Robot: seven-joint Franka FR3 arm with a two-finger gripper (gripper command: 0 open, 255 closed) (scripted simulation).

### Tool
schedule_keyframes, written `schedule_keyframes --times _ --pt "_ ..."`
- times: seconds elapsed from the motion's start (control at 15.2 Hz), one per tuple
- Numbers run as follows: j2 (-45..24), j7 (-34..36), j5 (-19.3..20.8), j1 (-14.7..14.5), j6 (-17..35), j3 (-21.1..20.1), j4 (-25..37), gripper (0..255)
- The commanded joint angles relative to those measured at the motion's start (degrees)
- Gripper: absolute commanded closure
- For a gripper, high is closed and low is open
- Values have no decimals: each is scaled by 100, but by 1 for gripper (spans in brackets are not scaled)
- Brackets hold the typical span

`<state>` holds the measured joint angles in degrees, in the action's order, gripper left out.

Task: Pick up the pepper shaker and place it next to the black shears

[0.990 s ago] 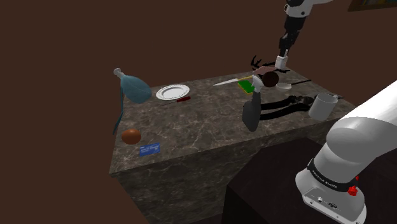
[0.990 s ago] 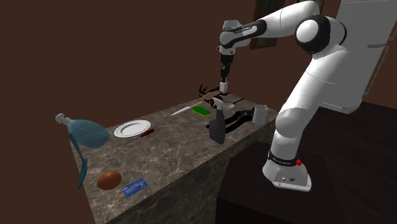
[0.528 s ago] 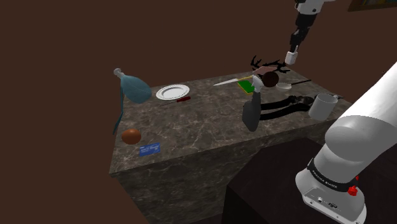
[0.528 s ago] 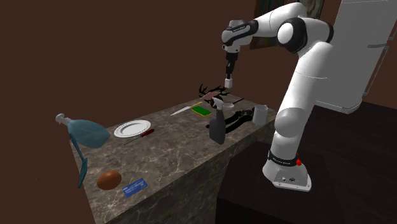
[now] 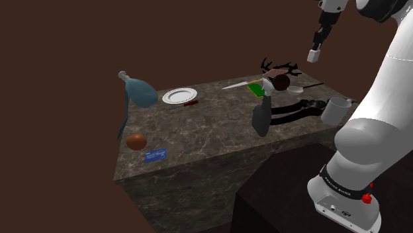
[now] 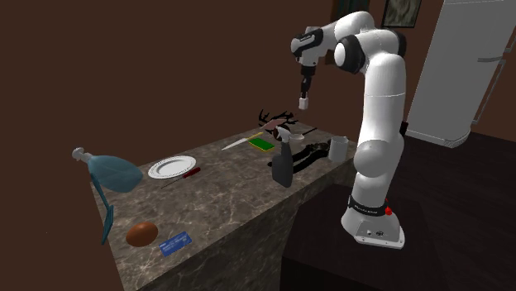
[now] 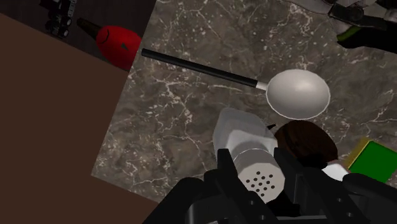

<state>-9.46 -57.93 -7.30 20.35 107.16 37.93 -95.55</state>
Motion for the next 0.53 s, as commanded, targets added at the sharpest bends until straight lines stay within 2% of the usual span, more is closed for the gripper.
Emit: schedule_keyframes --times 0.0,0.46 --pt "-98 -97 -76 55 105 10 -30 255" --pt "-168 -153 -144 49 621 -14 -493 255"
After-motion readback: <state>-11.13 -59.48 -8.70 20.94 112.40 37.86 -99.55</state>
